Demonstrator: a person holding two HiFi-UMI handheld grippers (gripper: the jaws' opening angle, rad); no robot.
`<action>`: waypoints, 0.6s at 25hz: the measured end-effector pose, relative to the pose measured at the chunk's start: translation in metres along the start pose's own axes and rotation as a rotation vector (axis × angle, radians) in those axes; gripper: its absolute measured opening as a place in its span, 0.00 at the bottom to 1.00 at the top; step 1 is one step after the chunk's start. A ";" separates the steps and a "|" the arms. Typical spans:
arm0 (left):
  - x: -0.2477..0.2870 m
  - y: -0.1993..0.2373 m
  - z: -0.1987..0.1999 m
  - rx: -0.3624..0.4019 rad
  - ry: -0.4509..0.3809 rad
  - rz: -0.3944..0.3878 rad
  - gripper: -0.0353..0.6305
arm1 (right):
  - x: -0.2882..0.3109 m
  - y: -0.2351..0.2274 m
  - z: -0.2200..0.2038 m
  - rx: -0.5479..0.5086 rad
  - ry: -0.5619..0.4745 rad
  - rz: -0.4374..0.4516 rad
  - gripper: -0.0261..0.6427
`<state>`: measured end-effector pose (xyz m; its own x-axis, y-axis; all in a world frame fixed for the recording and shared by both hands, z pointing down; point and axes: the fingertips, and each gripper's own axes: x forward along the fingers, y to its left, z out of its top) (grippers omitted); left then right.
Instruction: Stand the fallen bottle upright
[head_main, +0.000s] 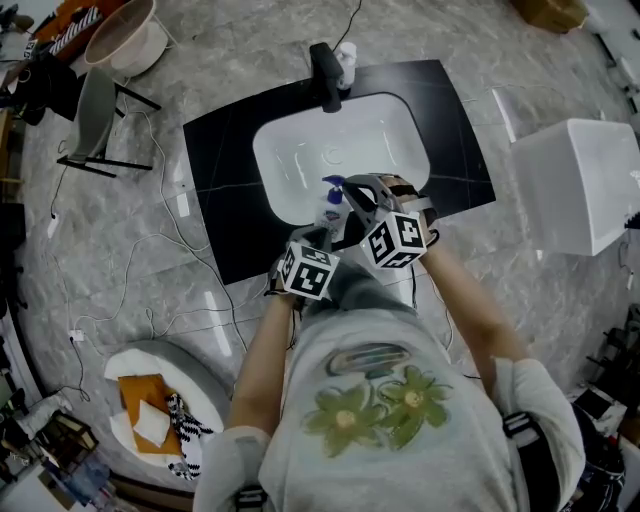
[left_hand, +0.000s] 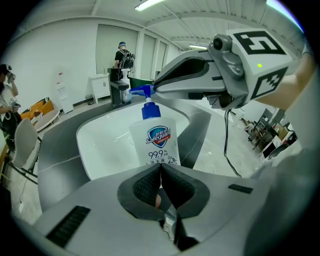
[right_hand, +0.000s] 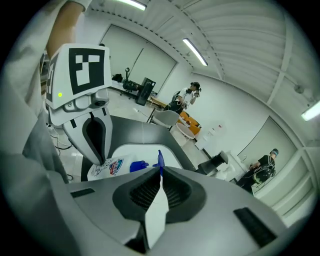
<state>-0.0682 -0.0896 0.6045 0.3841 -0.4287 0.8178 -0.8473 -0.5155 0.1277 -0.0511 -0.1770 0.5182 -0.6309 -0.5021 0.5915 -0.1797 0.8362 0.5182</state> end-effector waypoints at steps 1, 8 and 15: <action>-0.001 -0.001 -0.001 0.002 -0.001 0.005 0.08 | -0.004 0.002 0.003 -0.014 -0.007 -0.008 0.11; -0.007 -0.010 -0.012 0.011 -0.012 0.046 0.08 | -0.032 0.023 0.018 -0.127 -0.051 -0.092 0.11; -0.008 -0.015 -0.023 -0.014 -0.018 0.085 0.08 | -0.049 0.043 0.027 -0.171 -0.075 -0.115 0.11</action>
<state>-0.0668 -0.0615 0.6089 0.3170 -0.4834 0.8160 -0.8820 -0.4666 0.0662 -0.0481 -0.1107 0.4944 -0.6690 -0.5692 0.4781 -0.1271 0.7213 0.6809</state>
